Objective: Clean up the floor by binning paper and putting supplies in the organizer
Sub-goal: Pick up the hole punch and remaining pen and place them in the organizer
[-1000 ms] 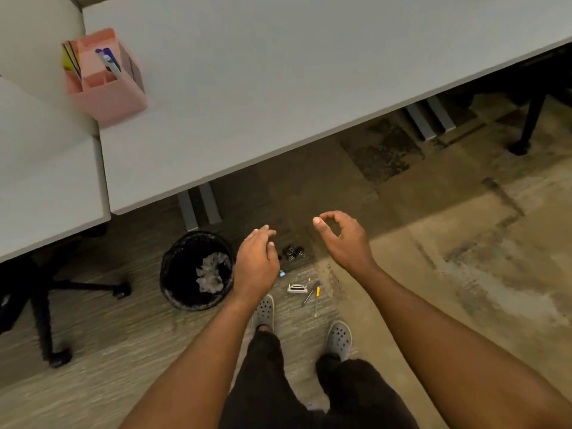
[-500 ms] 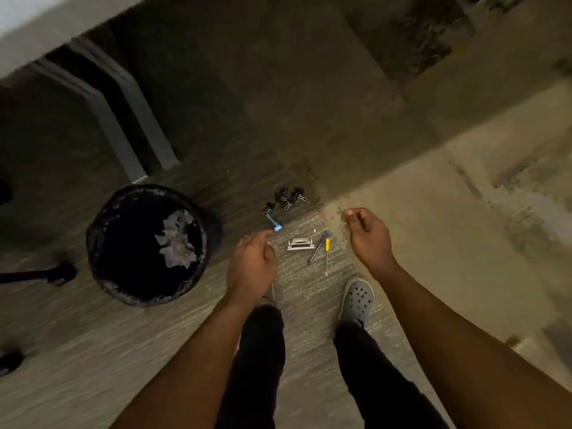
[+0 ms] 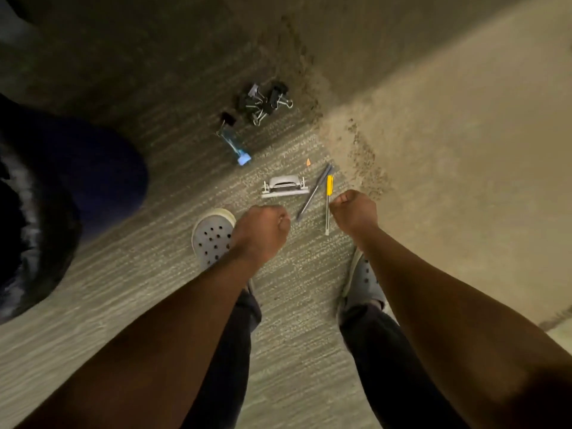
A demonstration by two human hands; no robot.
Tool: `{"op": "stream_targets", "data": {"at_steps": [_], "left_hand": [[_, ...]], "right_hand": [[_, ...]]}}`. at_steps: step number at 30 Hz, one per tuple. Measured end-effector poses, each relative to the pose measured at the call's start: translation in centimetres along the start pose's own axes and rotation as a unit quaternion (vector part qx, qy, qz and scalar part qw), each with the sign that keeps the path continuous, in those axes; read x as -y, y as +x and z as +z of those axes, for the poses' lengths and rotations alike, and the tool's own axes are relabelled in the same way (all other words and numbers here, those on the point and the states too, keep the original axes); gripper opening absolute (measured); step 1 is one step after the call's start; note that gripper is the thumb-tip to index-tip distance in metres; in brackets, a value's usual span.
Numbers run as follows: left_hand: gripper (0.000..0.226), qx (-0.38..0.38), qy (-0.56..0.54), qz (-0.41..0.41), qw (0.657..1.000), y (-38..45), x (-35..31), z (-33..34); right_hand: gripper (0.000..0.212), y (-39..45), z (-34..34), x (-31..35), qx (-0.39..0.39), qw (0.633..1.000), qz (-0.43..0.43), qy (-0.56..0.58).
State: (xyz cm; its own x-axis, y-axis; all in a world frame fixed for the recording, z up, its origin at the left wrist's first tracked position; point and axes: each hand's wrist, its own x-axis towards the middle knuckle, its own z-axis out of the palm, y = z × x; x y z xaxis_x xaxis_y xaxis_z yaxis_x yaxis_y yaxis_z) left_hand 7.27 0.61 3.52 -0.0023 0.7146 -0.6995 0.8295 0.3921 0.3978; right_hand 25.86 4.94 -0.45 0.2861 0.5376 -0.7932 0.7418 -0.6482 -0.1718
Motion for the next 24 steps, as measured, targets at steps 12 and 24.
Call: {"op": "stream_targets", "data": {"at_steps": [12, 24], "left_hand": [[0.039, -0.064, -0.024, -0.056, 0.996, 5.2, -2.4, 9.3], [0.007, -0.027, -0.192, 0.027, 0.981, 1.4, -3.4, 8.5]], "right_hand": [[0.026, 3.8, 4.2, -1.4, -0.063, 0.989, -0.098, -0.088], [0.012, 1.2, 4.1, 0.8, 0.074, 0.897, 0.130, 0.416]]}}
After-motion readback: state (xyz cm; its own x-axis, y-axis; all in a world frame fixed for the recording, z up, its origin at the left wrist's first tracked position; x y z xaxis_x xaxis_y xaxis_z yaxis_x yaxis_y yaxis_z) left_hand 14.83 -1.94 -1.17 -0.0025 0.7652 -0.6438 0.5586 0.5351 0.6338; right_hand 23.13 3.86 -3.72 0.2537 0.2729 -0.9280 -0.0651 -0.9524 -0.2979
